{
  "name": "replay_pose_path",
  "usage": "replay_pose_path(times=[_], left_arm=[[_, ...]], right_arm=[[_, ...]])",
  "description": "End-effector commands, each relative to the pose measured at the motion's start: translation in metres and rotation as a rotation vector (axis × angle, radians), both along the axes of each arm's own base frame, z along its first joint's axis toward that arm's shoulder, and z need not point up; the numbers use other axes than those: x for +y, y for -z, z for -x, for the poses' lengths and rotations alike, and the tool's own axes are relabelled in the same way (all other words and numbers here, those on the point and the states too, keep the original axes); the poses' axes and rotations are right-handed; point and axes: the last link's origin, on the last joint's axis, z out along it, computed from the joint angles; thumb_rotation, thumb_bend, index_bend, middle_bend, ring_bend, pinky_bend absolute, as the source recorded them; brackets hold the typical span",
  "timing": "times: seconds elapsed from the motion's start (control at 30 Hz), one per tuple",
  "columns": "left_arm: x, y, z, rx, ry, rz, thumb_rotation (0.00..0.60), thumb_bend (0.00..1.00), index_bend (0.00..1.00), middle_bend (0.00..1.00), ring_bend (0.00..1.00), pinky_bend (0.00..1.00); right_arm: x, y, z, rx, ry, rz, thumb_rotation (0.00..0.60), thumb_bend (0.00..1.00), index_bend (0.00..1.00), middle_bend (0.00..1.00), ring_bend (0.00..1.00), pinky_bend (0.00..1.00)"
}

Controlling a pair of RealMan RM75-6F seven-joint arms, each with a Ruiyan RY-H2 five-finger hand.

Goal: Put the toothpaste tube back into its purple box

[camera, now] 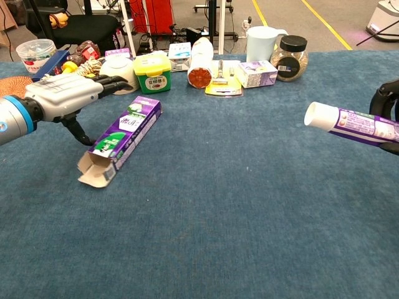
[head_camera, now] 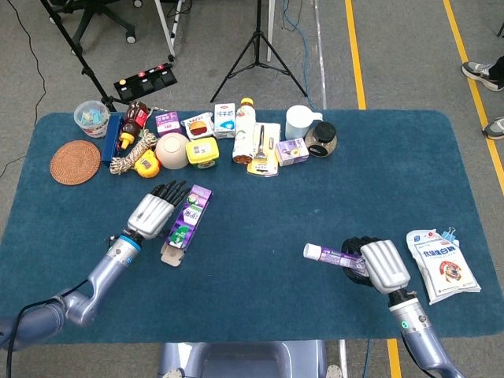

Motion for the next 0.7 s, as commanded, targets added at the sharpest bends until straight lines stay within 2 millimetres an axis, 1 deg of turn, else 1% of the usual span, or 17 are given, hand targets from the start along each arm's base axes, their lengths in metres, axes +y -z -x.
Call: replay_pose_path(times=[0.03,0.23,0.3,0.43,0.53,0.67,0.7], left_arm=[[-0.01,0.005,-0.017,0.009,0.062,0.025,0.6,0.14,0.0,0.0,0.0,0.15],[-0.022,0.017,-0.039,-0.002,0.105,0.059,0.6,0.14,0.0,0.0,0.0,0.15],[-0.026,0.021,-0.05,-0.008,0.13,0.072,0.6,0.14,0.0,0.0,0.0,0.15],[-0.028,0.022,-0.062,0.016,0.157,0.089,0.6,0.14,0.0,0.0,0.0,0.15],[-0.024,0.019,-0.065,0.08,0.172,0.1,0.6,0.14,0.0,0.0,0.0,0.15],[-0.013,0.008,-0.063,0.189,0.218,0.071,0.6,0.14,0.0,0.0,0.0,0.15],[-0.006,0.002,-0.061,0.244,0.251,0.045,0.6,0.14,0.0,0.0,0.0,0.15]], right_arm=[[0.0,0.0,0.0,-0.001,0.0,0.0,0.6,0.61,0.57,0.59,0.54,0.58],[0.0,0.001,0.0,0.002,-0.002,-0.001,0.6,0.61,0.57,0.59,0.54,0.58],[0.0,0.001,0.0,0.004,-0.002,-0.001,0.6,0.61,0.57,0.59,0.54,0.58],[0.0,0.001,0.0,0.007,-0.001,-0.002,0.6,0.61,0.57,0.59,0.54,0.58],[0.0,0.001,0.0,0.007,0.0,-0.001,0.6,0.62,0.57,0.59,0.54,0.58],[0.0,0.001,0.0,0.007,0.001,0.002,0.6,0.62,0.57,0.59,0.54,0.58],[0.0,0.0,0.0,0.006,0.003,0.002,0.6,0.62,0.57,0.59,0.54,0.58]])
